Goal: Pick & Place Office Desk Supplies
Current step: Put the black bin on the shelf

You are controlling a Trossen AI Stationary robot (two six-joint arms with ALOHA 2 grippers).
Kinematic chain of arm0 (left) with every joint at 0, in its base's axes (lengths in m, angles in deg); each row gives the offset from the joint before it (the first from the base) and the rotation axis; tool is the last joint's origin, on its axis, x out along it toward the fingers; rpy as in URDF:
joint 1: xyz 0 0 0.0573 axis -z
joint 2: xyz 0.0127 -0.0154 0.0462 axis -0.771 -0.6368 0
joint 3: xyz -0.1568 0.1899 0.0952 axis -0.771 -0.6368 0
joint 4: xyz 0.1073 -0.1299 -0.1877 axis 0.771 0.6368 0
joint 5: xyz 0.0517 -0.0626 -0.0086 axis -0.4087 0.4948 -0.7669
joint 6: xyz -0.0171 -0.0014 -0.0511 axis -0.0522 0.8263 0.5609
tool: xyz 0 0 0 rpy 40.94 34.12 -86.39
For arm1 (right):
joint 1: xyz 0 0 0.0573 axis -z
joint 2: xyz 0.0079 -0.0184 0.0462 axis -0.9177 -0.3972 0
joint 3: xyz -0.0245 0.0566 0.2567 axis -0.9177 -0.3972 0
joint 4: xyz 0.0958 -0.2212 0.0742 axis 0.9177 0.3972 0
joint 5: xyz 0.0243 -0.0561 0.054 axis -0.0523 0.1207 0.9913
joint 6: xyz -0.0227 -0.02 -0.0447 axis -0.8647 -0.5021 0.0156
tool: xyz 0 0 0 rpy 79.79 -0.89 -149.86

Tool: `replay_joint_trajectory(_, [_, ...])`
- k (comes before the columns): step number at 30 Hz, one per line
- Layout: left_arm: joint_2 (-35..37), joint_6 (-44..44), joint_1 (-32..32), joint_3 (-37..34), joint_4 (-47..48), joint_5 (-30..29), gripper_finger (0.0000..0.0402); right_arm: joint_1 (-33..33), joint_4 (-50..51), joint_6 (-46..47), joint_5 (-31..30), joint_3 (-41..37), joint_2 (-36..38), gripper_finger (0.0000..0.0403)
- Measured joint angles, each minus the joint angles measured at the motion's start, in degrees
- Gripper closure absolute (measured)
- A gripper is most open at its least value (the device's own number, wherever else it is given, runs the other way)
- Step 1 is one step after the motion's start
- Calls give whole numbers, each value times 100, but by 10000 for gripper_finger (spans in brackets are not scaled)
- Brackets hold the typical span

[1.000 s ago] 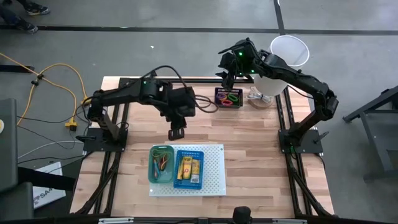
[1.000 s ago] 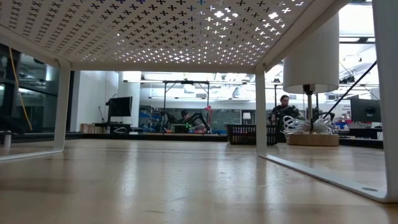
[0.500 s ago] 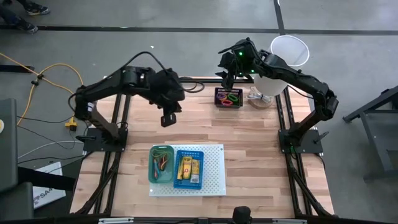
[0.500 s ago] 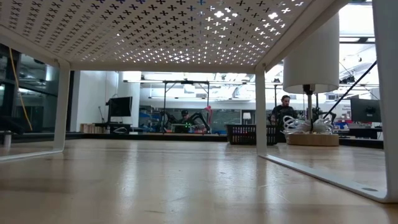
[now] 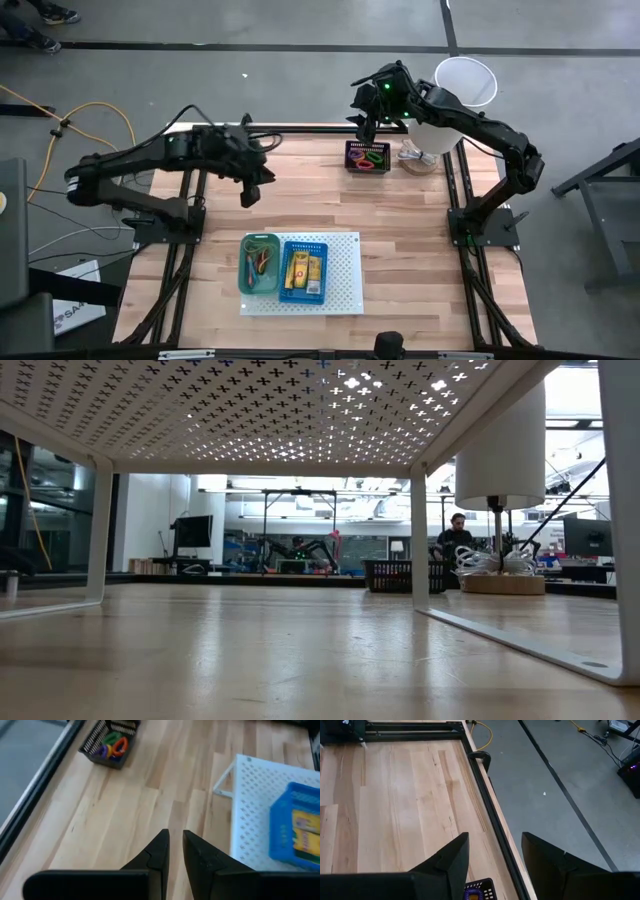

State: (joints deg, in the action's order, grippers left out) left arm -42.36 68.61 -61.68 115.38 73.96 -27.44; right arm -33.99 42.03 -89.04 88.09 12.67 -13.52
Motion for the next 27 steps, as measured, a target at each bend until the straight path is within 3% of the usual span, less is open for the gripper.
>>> replay_joint_trajectory(9, [1266, 183, -323, -1943, -1349, 2, 351, 1, 2, 1, 0, 1, 0, 233])
replay_joint_trajectory(27, [3420, 500, -412, -4038, -2241, -391, 351, 1, 2, -1, 0, 1, 0, 233])
